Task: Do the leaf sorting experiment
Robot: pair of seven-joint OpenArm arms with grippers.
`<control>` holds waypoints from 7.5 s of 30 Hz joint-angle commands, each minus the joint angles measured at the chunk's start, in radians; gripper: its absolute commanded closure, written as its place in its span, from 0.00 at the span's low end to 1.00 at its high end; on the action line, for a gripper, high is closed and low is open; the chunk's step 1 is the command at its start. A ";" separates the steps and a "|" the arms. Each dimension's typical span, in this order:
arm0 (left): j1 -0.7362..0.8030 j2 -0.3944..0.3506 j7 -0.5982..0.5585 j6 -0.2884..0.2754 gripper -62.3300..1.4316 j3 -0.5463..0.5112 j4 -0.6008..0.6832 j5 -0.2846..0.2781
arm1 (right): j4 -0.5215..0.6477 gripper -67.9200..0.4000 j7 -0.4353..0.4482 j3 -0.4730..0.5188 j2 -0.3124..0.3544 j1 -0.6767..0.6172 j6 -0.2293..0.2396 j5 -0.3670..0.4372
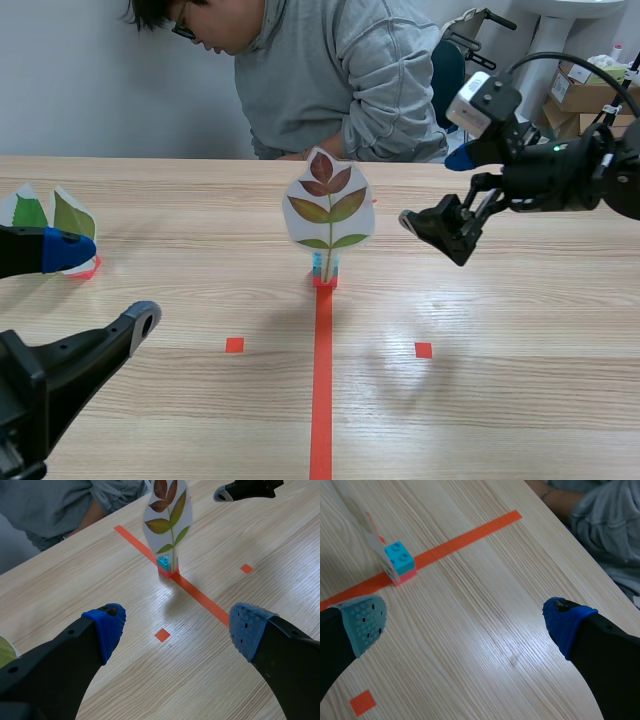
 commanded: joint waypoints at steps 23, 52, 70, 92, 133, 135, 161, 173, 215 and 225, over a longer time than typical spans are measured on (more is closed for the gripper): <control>-0.003 0.011 -0.016 -0.003 0.27 0.004 0.019 -0.002 | -0.147 0.10 0.037 -0.121 -0.254 0.095 -0.177 -0.081; -0.003 0.011 -0.017 -0.003 0.27 0.004 0.019 -0.002 | -0.147 0.97 0.043 -0.121 -0.256 0.094 -0.177 -0.081; -0.003 0.011 -0.017 -0.003 0.27 0.004 0.019 -0.002 | -0.113 0.98 -0.077 0.019 -0.253 0.082 -0.177 0.015; -0.003 0.011 -0.039 -0.003 0.27 0.004 0.019 -0.002 | -0.108 0.98 -0.122 0.497 -0.048 -0.014 -0.431 -0.010; -0.003 0.010 -0.040 -0.003 0.27 0.004 0.019 -0.003 | -0.504 0.32 -0.046 0.500 -0.026 0.158 -0.536 -0.077; -0.003 0.010 -0.040 -0.003 0.27 0.004 0.019 -0.003 | -0.493 0.23 -0.057 0.500 -0.024 0.152 -0.540 -0.074; -0.003 0.011 -0.043 -0.003 0.27 0.004 0.019 -0.003 | 0.500 0.10 -0.298 0.751 0.045 -0.523 -0.313 0.245; -0.003 0.011 -0.062 -0.002 0.27 0.004 0.019 -0.070 | 0.803 0.10 -0.375 0.889 0.030 -0.808 0.003 0.509; -0.003 0.038 -0.004 -0.003 0.27 -0.066 0.019 -0.263 | 1.020 0.10 -0.333 0.722 -0.073 -1.114 0.057 0.407; -0.009 0.039 -0.012 -0.041 0.27 -0.066 0.019 -0.224 | 1.020 0.11 -0.304 0.722 -0.073 -1.114 0.057 0.422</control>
